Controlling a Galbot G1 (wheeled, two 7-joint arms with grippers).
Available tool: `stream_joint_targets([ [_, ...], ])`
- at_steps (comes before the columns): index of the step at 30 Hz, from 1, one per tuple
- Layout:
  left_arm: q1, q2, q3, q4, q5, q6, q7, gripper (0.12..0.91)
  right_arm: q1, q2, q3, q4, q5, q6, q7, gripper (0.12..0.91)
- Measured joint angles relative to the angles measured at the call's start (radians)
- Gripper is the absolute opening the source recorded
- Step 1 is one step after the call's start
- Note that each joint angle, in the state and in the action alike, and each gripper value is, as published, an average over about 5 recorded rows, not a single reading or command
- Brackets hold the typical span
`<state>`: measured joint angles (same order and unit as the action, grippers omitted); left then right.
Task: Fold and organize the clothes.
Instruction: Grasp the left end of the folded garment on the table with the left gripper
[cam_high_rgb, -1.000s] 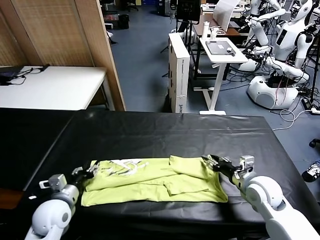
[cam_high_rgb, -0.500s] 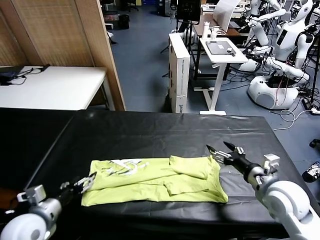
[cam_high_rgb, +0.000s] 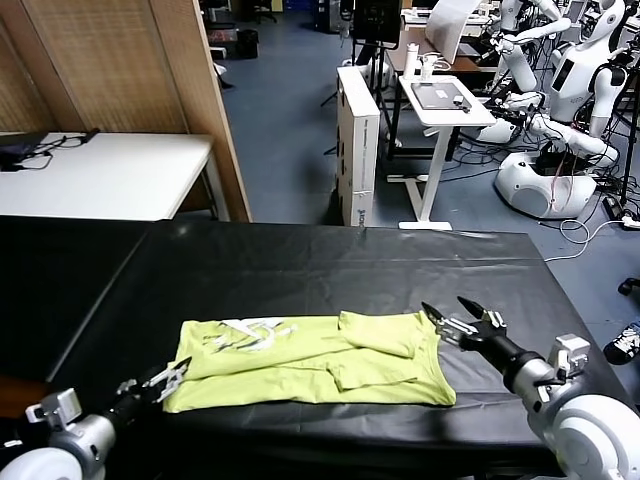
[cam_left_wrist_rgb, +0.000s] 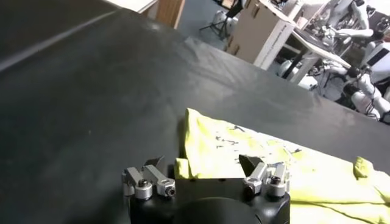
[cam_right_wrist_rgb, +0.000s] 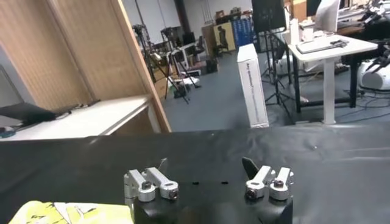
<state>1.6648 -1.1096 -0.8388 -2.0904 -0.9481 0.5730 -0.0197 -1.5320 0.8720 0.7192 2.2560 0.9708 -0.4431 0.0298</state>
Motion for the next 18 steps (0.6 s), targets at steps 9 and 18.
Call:
stream_joint_targets([
  [9, -0.011, -0.012, 0.024, 0.023, 0.016, -0.012, 0.014, 0.907, -0.007, 0.003, 0.003, 0.008, 0.000, -0.002, 0.004, 0.907],
  [18, -0.012, -0.018, 0.030, 0.030, 0.020, -0.023, 0.027, 0.907, -0.014, 0.004, 0.006, 0.016, 0.000, -0.003, 0.007, 0.907],
])
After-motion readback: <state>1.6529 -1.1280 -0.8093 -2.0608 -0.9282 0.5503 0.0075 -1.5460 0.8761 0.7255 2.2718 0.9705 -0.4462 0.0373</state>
